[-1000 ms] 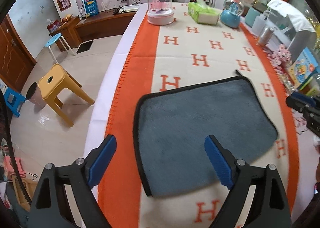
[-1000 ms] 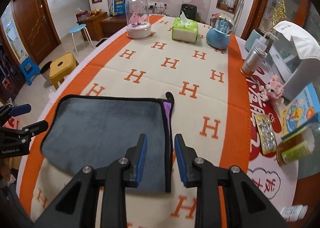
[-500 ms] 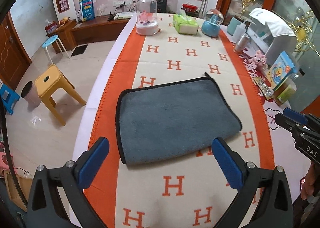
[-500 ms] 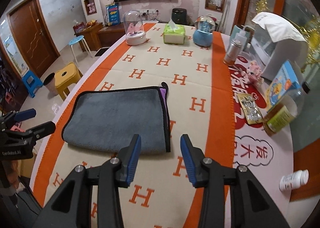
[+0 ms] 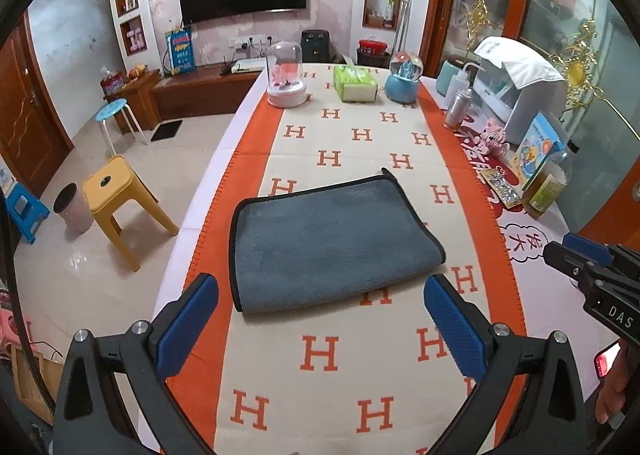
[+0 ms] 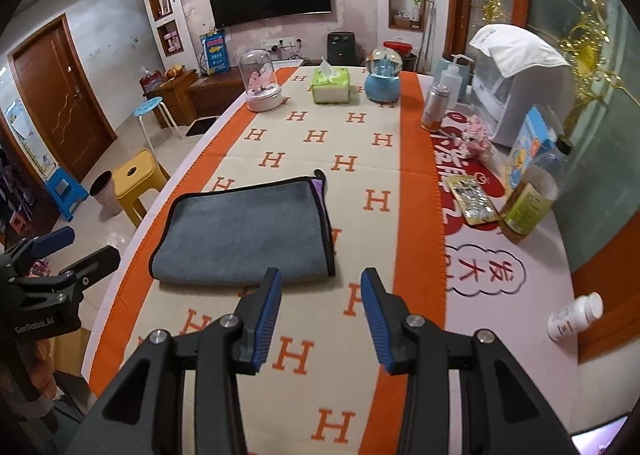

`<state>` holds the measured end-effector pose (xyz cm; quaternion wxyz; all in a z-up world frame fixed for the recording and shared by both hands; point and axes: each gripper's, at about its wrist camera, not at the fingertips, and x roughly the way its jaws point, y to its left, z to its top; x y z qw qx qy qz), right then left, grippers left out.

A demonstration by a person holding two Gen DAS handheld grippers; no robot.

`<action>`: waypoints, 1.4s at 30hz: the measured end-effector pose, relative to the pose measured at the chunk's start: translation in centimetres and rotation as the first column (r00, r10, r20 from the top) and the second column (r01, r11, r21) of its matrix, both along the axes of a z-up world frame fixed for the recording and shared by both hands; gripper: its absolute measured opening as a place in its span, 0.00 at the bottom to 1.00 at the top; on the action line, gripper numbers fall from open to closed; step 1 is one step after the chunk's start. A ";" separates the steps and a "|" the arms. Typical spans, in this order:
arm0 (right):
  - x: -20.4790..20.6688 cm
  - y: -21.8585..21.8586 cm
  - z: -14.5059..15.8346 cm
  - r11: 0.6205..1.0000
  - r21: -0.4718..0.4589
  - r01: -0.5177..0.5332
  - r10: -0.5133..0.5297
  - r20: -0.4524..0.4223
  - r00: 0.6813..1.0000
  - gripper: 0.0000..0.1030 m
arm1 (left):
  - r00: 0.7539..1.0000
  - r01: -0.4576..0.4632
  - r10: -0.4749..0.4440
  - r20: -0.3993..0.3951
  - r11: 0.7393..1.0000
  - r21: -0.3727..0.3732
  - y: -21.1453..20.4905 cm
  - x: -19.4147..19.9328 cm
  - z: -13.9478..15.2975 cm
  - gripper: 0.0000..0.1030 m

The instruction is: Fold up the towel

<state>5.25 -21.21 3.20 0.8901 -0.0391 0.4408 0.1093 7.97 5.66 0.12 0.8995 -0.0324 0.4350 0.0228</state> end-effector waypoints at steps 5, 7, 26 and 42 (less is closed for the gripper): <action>-2.3 -0.6 0.1 0.999 -0.052 0.007 -0.005 0.025 1.000 0.40 | 1.000 0.006 -0.006 0.022 1.000 0.003 -1.8 -2.3 0.6 0.99; -3.4 -1.0 0.0 0.999 -0.036 0.009 -0.008 0.013 1.000 0.40 | 1.000 0.014 -0.014 0.018 1.000 -0.008 -2.4 -3.1 0.6 0.99; -10.0 -1.0 0.5 0.992 -0.024 0.125 -0.125 0.012 0.992 0.40 | 0.997 0.082 -0.082 -0.004 0.997 -0.001 -4.5 -8.4 0.9 0.99; -11.3 -0.7 0.5 0.982 -0.019 0.187 -0.187 -0.011 0.982 0.40 | 0.996 0.078 -0.079 -0.044 0.997 -0.010 -4.7 -9.3 0.8 0.99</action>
